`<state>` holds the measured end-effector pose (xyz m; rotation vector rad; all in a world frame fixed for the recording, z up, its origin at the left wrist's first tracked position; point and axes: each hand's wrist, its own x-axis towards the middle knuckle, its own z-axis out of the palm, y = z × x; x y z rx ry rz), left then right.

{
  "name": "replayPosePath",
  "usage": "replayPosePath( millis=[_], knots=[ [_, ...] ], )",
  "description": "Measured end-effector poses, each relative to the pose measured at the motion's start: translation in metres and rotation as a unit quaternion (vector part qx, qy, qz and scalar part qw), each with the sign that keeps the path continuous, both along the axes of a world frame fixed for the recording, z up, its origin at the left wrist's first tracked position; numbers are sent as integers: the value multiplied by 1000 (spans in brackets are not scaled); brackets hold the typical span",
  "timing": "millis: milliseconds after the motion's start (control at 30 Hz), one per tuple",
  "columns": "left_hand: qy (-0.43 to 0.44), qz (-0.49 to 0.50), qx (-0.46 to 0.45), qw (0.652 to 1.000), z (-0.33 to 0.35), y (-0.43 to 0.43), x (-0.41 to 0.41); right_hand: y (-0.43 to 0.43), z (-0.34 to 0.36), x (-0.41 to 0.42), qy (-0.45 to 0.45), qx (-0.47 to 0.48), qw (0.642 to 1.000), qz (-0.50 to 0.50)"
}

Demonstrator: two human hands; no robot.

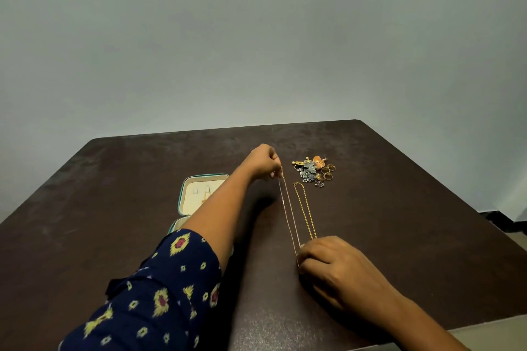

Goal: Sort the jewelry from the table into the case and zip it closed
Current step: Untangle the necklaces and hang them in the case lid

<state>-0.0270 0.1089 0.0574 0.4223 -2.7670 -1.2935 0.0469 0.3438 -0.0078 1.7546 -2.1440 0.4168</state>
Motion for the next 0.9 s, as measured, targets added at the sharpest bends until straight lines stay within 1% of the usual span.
replayPosePath(
  millis=[100,200,367,467,633,667,700,767,800,833,900],
  knots=[
    [40,3,54,998,7,0,7,0,3,1,21,-9,1000,5],
    [62,4,72,995,14,-1,12,1,5,2,39,-12,999,3],
    [74,4,166,983,28,-1,24,2,10,2,51,-19,998,9],
    [72,2,206,976,34,0,30,3,11,4,57,-10,998,8],
    [97,49,263,959,40,0,35,1,10,8,71,13,997,-3],
    [98,57,271,956,40,0,36,1,9,8,52,2,999,-4],
    [99,63,279,953,39,0,37,0,9,9,14,-16,1000,-1],
    [101,72,307,944,38,2,39,-1,11,12,-113,-72,991,5],
    [102,76,323,938,37,3,41,-2,14,14,-201,-107,974,1],
    [104,79,337,932,37,5,43,-3,18,17,-299,-145,943,-4],
    [109,82,355,925,36,9,47,-5,26,19,-476,-225,850,1]
  ],
)
